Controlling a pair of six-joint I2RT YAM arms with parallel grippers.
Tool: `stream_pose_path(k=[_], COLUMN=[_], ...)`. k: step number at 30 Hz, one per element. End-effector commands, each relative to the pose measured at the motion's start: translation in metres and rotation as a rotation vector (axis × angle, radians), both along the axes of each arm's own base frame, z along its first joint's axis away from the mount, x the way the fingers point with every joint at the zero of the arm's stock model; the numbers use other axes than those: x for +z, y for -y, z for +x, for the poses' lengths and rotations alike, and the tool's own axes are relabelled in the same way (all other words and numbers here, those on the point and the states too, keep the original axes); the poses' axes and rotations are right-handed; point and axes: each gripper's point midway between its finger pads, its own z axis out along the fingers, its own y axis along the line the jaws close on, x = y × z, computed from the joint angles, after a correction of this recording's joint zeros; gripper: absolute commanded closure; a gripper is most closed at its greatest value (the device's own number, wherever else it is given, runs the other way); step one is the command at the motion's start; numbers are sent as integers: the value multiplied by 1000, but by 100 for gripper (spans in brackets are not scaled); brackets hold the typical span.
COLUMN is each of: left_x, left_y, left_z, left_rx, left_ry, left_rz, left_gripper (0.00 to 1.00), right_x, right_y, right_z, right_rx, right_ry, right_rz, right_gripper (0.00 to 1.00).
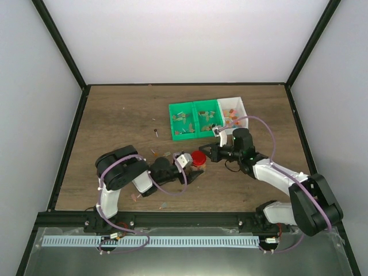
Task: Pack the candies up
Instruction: Screw the bottle lid onto the packing bottle.
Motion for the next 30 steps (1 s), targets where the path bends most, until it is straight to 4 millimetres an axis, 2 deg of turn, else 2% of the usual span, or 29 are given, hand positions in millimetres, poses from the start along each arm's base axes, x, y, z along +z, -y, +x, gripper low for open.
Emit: stream_pose_path(k=[1, 5, 17, 30], left_x=[-114, -121, -125, -124], left_y=[-50, -47, -53, -56], left_z=[-8, -7, -2, 0], left_rx=[142, 129, 171, 182], left_ry=[-367, -388, -396, -395], left_rz=[328, 335, 342, 338], left_gripper=[37, 37, 36, 37], right_x=[-50, -52, -53, -55], right_y=[2, 5, 11, 13], right_z=[-69, -76, -87, -103], right_rx=[136, 133, 124, 130], right_ry=[-298, -310, -318, -335], right_rz=[-41, -30, -31, -17], right_gripper=[99, 99, 99, 99])
